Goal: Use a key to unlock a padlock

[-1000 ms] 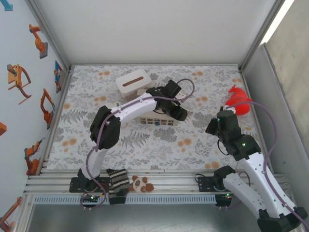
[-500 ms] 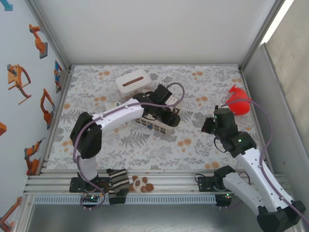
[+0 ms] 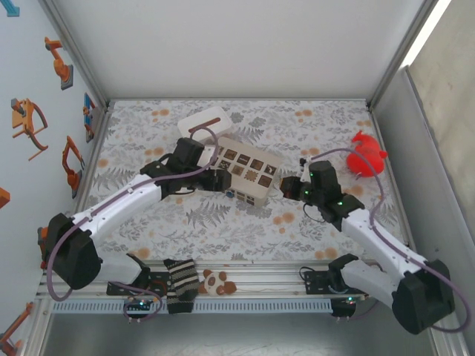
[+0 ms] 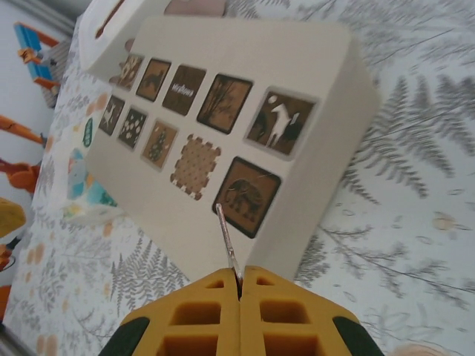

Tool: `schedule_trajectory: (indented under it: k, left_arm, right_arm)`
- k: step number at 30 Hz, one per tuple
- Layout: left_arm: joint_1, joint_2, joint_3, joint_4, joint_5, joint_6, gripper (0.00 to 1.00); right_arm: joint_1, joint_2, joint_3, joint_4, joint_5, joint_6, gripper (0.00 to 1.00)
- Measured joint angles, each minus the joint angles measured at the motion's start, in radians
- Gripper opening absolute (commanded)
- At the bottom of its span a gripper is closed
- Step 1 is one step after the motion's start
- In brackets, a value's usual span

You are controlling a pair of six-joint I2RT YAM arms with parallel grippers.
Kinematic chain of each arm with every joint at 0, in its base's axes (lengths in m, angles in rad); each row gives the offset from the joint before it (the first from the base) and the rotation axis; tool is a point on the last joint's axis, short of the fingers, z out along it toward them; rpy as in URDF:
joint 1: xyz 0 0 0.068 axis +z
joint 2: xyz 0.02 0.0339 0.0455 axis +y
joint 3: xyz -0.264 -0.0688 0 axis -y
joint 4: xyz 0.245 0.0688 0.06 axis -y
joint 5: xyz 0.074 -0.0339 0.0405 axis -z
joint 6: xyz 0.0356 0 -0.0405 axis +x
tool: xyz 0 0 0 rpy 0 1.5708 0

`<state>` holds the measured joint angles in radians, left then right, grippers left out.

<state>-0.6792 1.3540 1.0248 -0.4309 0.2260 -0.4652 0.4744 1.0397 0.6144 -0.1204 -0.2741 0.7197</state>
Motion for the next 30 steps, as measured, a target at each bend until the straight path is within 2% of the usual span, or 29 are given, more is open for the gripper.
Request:
schedule_trajectory:
  k: [5, 10, 15, 30]
  left_arm:
    - [0.093, -0.004, -0.132, 0.119, 0.077, -0.105, 0.72]
    - [0.142, 0.019, -0.150, 0.219, 0.131, -0.163, 0.72]
    - [0.168, 0.087, -0.150, 0.290, 0.172, -0.198, 0.72]
    - [0.196, 0.270, -0.072, 0.322, 0.225, -0.208, 0.73]
  right_arm:
    - [0.072, 0.165, -0.006, 0.223, -0.027, 0.072, 0.00]
    - [0.087, 0.308, -0.003, 0.382, -0.034, 0.125, 0.00]
    - [0.098, 0.406, 0.023, 0.437, -0.047, 0.140, 0.00]
    - [0.081, 0.464, 0.060, 0.468, -0.025, 0.137, 0.00]
